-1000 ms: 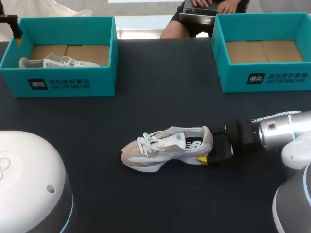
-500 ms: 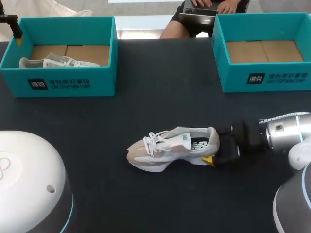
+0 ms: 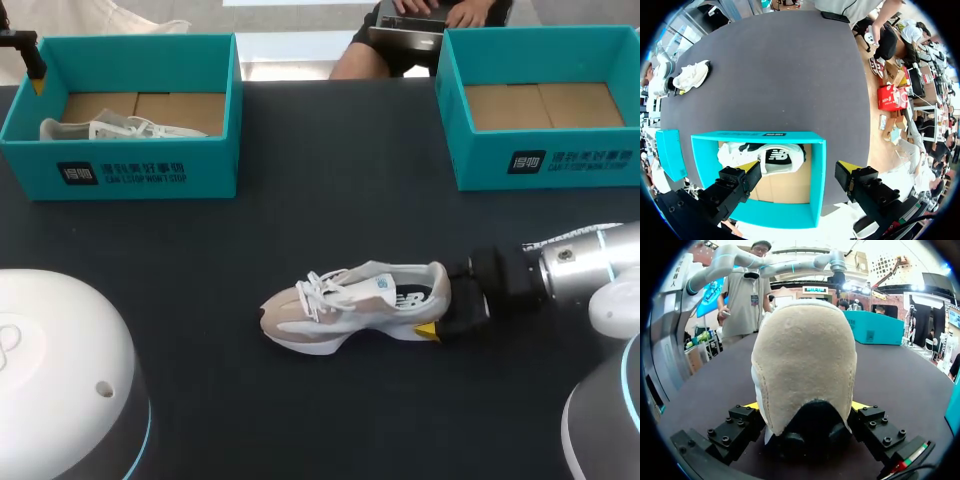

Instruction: Take the shoe out of the shoebox, open the shoe tongue, remove and reinsert the insole, then place the shoe into the shoebox

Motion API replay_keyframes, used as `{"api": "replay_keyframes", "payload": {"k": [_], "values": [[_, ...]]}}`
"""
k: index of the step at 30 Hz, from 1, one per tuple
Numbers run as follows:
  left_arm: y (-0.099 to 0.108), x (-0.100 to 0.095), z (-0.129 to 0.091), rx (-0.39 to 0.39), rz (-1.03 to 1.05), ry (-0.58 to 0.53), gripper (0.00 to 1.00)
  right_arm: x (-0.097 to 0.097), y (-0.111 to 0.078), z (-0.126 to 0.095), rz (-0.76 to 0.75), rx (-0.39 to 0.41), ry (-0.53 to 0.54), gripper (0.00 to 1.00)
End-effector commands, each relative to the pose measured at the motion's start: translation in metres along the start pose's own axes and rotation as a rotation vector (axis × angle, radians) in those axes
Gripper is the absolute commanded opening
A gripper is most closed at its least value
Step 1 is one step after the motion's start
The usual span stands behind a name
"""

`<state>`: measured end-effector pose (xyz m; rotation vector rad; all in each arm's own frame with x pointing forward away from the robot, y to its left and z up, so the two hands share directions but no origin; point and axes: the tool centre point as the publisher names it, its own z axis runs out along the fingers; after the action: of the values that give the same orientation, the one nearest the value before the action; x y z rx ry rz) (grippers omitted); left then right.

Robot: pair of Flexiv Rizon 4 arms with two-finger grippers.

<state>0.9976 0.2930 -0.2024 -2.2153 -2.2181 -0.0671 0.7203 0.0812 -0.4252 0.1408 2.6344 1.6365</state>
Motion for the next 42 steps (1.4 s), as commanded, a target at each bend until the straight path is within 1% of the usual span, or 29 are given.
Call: {"api": "replay_keyframes", "payload": {"k": [1, 23, 24, 25, 26, 27, 29, 30, 31, 32, 33, 42], "values": [[-0.001, 0.000, 0.000, -0.001, 0.001, 0.002, 1.00, -0.003, -0.002, 0.005, 0.001, 0.003, 0.000, 0.00], [-0.001, 0.000, 0.000, -0.001, 0.001, 0.002, 1.00, -0.003, -0.002, 0.005, 0.001, 0.003, 0.000, 0.00], [-0.007, -0.005, -0.004, 0.022, -0.061, 0.038, 1.00, -0.003, -0.002, 0.005, 0.001, 0.003, 0.000, 0.00], [-0.014, -0.009, -0.008, -0.005, -0.090, 0.079, 1.00, -0.003, -0.002, 0.005, 0.001, 0.003, 0.000, 0.00], [-0.023, -0.014, -0.011, -0.049, -0.168, 0.103, 1.00, -0.003, -0.002, 0.005, 0.001, 0.003, 0.000, 0.00], [-0.029, -0.017, -0.017, 0.007, -0.247, 0.084, 1.00, -0.003, -0.002, 0.005, 0.001, 0.003, 0.000, 0.00], [-0.037, -0.022, -0.023, 0.057, -0.547, 0.111, 1.00, -0.003, -0.002, 0.005, 0.001, 0.003, 0.000, 0.00], [-0.044, -0.023, -0.025, 0.022, -0.748, 0.164, 1.00, -0.003, -0.002, 0.005, 0.001, 0.003, 0.000, 0.00], [-0.051, -0.024, -0.027, 0.028, -0.925, 0.178, 1.00, -0.003, -0.002, 0.005, 0.001, 0.003, 0.000, 0.00], [-0.062, -0.026, -0.031, 0.043, -1.029, 0.097, 1.00, -0.003, -0.002, 0.005, 0.001, 0.003, 0.000, 0.00], [-0.073, -0.032, -0.034, 0.044, -1.017, 0.047, 1.00, -0.003, -0.002, 0.005, 0.001, 0.003, 0.000, 0.00], [-0.073, -0.032, -0.034, 0.044, -1.017, 0.047, 1.00, -0.003, -0.002, 0.005, 0.001, 0.003, 0.000, 0.00]]}}
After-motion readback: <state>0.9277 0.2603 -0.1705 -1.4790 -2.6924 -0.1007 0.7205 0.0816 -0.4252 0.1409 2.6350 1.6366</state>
